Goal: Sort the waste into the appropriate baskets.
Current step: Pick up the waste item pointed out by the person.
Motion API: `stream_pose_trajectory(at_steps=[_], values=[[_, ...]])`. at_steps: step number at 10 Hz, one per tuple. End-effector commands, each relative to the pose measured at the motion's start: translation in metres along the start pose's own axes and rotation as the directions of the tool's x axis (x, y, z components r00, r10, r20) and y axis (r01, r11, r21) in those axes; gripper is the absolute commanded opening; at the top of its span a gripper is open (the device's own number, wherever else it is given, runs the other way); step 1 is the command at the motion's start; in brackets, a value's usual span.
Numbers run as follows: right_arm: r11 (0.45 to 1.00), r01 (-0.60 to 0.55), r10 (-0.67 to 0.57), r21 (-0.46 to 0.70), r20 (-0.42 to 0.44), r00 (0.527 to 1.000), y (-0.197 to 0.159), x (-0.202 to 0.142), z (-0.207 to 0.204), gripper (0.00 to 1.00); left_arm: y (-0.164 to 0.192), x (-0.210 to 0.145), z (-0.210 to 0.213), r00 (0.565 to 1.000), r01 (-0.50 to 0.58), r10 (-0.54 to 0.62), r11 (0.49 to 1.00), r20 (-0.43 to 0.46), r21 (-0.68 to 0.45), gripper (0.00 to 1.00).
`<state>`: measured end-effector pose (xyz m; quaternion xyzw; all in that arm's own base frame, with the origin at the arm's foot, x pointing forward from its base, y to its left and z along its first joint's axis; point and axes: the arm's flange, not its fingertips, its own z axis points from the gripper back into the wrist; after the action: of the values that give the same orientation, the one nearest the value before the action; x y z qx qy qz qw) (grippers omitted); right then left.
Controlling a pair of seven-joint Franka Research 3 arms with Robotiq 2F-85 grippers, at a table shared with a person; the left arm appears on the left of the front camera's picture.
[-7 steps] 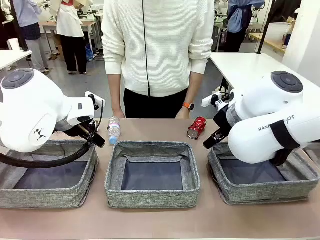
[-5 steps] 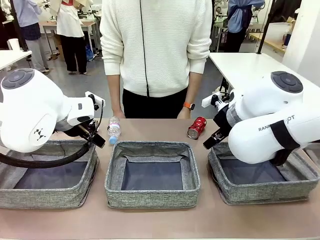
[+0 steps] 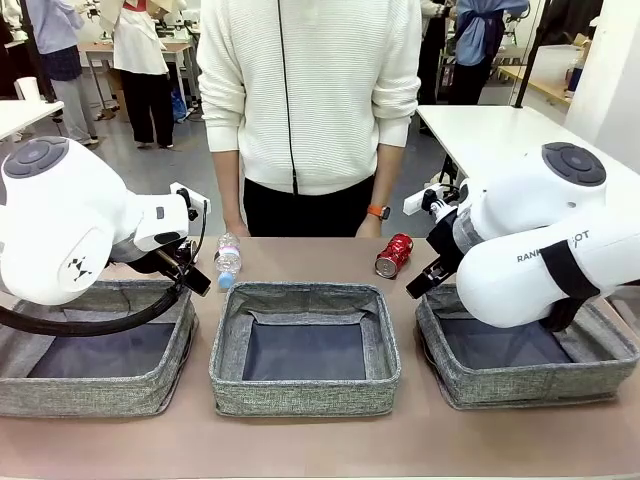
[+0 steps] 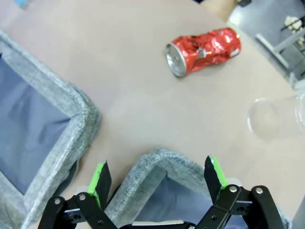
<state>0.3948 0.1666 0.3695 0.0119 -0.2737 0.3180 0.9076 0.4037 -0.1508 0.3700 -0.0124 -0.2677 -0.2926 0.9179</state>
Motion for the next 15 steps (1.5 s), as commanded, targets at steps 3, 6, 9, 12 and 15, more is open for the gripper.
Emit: stream_pose_trajectory(at_steps=[3,6,9,12,15], values=[[1.0,0.001,-0.001,0.0,0.002,1.0,0.0,0.0,0.001,1.0,0.0,0.0,0.0,1.0,0.001,-0.001,1.0,0.0,0.0,1.0],[0.999,0.032,-0.032,-0.01,0.021,0.999,-0.006,0.007,0.043,1.0,0.005,0.001,0.05,0.998,-0.012,0.011,1.0,0.059,0.013,1.0],[0.985,0.107,-0.088,-0.134,0.136,0.987,0.019,-0.015,0.195,1.0,-0.007,-0.048,0.194,0.993,0.024,-0.036,0.994,0.108,0.111,1.0],[0.988,0.106,-0.089,-0.113,0.149,0.985,0.0,0.023,0.194,1.0,0.015,0.023,0.139,0.996,-0.004,-0.001,0.998,0.093,0.059,1.0],[0.946,0.287,-0.312,0.149,0.188,0.931,-0.015,-0.007,0.234,1.0,0.037,0.007,0.199,0.997,0.004,0.019,0.949,0.069,-0.315,1.0]])
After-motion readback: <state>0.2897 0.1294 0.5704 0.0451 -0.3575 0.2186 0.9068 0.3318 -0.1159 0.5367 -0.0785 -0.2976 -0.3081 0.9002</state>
